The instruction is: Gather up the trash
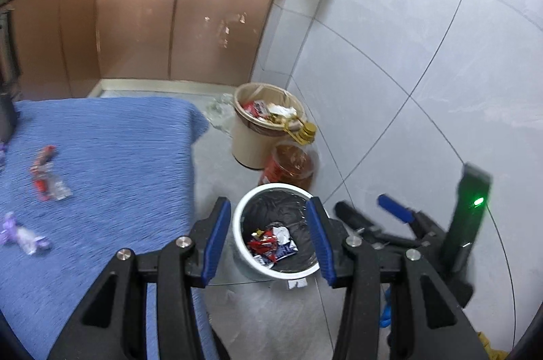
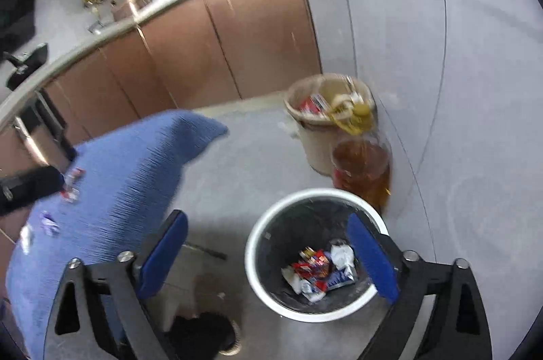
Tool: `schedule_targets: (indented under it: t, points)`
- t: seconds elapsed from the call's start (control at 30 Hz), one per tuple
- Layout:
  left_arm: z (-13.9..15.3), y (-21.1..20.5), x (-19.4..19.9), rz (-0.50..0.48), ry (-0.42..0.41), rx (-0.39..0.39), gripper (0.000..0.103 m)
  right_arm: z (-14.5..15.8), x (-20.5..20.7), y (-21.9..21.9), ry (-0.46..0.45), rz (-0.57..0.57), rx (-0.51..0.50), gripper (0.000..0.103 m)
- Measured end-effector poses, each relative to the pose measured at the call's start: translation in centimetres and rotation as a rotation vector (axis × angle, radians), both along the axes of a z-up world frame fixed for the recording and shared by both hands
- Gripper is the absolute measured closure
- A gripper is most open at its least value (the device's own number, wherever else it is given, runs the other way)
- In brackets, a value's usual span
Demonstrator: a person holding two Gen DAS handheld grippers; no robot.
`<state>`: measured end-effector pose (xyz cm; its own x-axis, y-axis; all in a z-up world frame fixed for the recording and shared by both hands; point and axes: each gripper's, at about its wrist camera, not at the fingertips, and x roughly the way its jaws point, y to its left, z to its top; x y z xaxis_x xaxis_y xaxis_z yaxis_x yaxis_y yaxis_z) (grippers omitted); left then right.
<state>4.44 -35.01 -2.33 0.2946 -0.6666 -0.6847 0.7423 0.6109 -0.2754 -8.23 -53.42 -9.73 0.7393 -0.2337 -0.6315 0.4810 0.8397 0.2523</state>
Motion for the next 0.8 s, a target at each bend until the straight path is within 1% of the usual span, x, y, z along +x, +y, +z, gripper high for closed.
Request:
schedule_targets:
  t: [0.13, 0.33, 0.4, 0.5, 0.6, 0.8]
  points:
    - [1.7, 4.2, -0.7, 0.058, -0.051, -0.018, 0.059, 4.0, -0.7, 3.0, -0.090, 0.058, -0.021, 0.000]
    - [4.5, 11.6, -1.3, 0.151, -0.089, -0.056, 0.059, 9.9, -2.3, 7.7, -0.240, 0.155, -0.061, 0.000]
    - [5.6, 14.3, -1.8, 0.186, -0.109, -0.070, 0.059, 11.9, -3.0, 9.3, -0.281, 0.179, -0.082, 0.000]
    - [7.2, 18.1, -2.4, 0.231, -0.134, -0.081, 0.059, 14.3, -3.9, 11.5, -0.314, 0.205, -0.118, 0.000]
    - [8.6, 22.5, -3.2, 0.291, -0.173, -0.088, 0.059, 16.0, -4.5, 13.3, -0.342, 0.228, -0.135, 0.000]
    - [10.2, 30.6, -4.2, 0.402, -0.199, -0.115, 0.059, 18.8, -5.8, 16.5, -0.420, 0.296, -0.151, 0.000]
